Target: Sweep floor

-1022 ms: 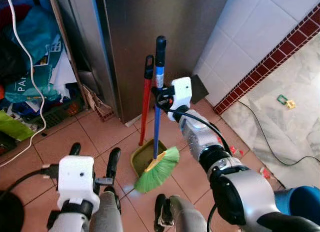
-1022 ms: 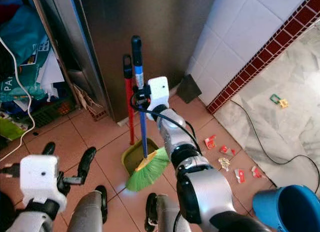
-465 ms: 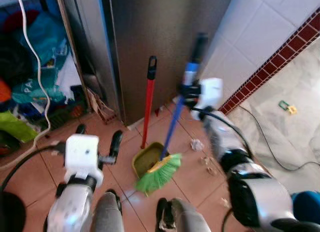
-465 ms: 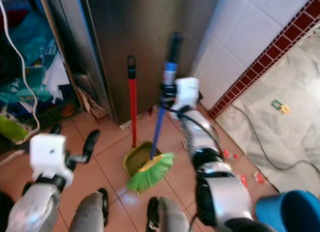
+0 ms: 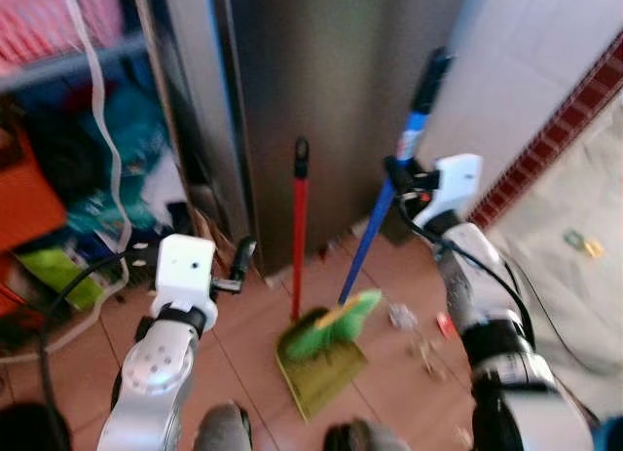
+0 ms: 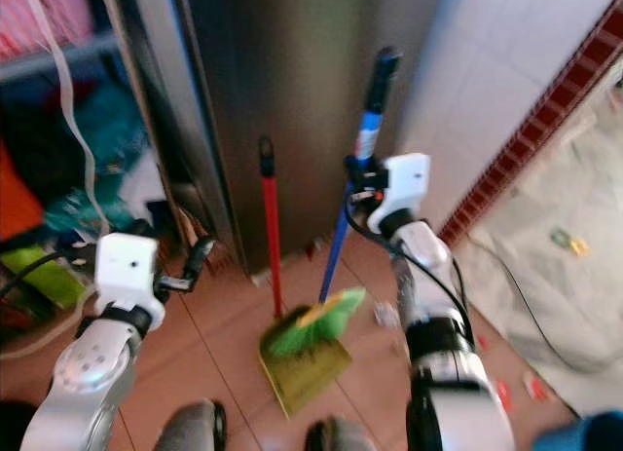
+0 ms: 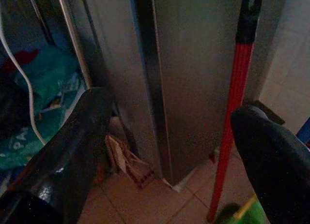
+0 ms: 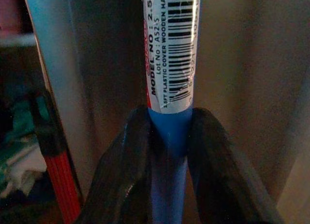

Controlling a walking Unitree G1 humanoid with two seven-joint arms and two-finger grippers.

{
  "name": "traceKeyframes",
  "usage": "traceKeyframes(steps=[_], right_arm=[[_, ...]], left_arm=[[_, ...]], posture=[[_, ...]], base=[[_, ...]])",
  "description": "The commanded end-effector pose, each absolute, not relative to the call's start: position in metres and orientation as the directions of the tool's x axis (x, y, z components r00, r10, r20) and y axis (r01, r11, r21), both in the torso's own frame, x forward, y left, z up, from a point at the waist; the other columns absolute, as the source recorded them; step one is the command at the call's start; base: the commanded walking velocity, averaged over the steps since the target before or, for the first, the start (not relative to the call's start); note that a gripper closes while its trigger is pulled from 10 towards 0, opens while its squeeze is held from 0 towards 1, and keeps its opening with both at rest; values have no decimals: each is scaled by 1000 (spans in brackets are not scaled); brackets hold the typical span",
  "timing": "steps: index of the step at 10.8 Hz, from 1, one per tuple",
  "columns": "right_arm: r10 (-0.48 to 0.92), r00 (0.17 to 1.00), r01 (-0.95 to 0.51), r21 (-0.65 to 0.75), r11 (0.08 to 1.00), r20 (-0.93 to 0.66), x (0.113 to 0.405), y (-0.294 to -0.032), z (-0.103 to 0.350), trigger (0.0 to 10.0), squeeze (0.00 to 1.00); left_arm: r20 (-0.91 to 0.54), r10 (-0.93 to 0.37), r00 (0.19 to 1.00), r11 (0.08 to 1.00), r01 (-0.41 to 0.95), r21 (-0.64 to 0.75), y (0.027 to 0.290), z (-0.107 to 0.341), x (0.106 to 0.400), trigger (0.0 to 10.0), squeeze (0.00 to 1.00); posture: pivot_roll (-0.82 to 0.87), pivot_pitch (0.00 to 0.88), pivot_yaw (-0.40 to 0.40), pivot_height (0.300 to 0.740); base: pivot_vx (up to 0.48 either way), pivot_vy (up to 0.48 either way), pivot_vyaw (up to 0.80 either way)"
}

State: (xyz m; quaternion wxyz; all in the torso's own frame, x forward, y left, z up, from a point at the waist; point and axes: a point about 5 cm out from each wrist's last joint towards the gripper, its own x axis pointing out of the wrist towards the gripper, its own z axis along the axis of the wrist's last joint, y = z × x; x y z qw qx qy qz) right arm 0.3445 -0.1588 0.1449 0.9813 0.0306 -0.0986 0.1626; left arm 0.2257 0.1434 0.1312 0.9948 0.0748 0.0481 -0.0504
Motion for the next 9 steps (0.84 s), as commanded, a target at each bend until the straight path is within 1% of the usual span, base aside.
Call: traceKeyframes(steps=[1,3,5,6,7,8,9], right_arm=[[292,923,-306,19,952,249,342,-159,157,0,0],[201,950,-208,6,978,240,327,-167,153,0,0],[145,960,-140,-36,989,239,325,-177,157,0,0],[110,968,-106,-27,994,226,326,-184,160,0,0],[109,968,-104,-35,994,227,327,-184,163,0,0],[117,967,-111,-38,993,226,328,-182,164,0,0],[119,968,-113,-39,993,221,328,-180,164,0,0]], left_arm=[[-107,-101,989,983,116,145,144,129,227,10000,0],[-95,-124,988,982,136,133,139,128,234,10000,0],[-99,-149,984,980,160,117,134,124,237,10000,0],[-94,-159,983,979,169,115,132,124,239,10000,0],[-92,-157,983,980,167,112,133,123,240,10000,0],[-90,-157,984,980,166,109,132,123,241,10000,0],[-88,-159,983,980,168,107,132,123,241,10000,0]], posture=[[129,0,-51,740],[108,0,-50,740],[81,0,-44,740],[75,0,-46,740],[74,0,-47,740],[74,0,-49,740],[76,0,-48,740]], base=[[0,0,0],[0,0,0],[0,0,0],[0,0,0],[-240,0,0],[0,0,-469],[0,0,-800]])
